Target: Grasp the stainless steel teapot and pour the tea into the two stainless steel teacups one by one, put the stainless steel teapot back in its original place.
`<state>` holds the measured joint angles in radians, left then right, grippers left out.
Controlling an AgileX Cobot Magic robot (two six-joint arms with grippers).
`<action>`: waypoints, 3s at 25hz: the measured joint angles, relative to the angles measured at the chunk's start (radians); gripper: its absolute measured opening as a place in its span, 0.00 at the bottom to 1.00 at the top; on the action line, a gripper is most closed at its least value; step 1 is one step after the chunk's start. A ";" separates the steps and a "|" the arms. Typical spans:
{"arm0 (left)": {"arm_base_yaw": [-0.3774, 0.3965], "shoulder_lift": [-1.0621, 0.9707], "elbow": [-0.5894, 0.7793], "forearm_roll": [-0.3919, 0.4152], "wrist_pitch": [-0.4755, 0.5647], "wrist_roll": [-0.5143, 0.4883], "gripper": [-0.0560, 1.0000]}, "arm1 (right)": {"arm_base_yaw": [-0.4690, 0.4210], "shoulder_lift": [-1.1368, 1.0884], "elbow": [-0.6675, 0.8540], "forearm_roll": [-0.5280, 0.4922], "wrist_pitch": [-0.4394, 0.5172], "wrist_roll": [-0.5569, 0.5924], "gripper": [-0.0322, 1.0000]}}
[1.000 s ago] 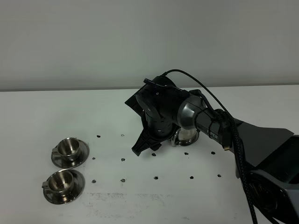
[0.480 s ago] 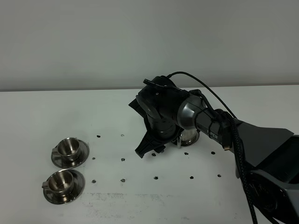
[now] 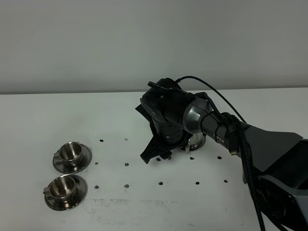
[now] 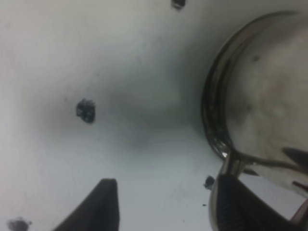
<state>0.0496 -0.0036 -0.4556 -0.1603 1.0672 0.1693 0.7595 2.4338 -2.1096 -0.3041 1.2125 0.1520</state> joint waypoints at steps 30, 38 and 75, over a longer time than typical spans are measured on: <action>0.000 0.000 0.000 0.000 0.000 0.000 0.57 | 0.000 0.000 0.000 -0.007 0.002 0.029 0.46; 0.000 0.000 0.000 0.000 0.000 0.000 0.57 | -0.001 0.000 0.000 0.055 0.002 0.032 0.46; 0.000 0.000 0.000 0.000 0.000 0.000 0.57 | -0.052 0.052 -0.180 0.228 0.007 -0.018 0.46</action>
<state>0.0496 -0.0036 -0.4556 -0.1603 1.0672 0.1693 0.7071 2.4861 -2.2893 -0.0765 1.2200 0.1339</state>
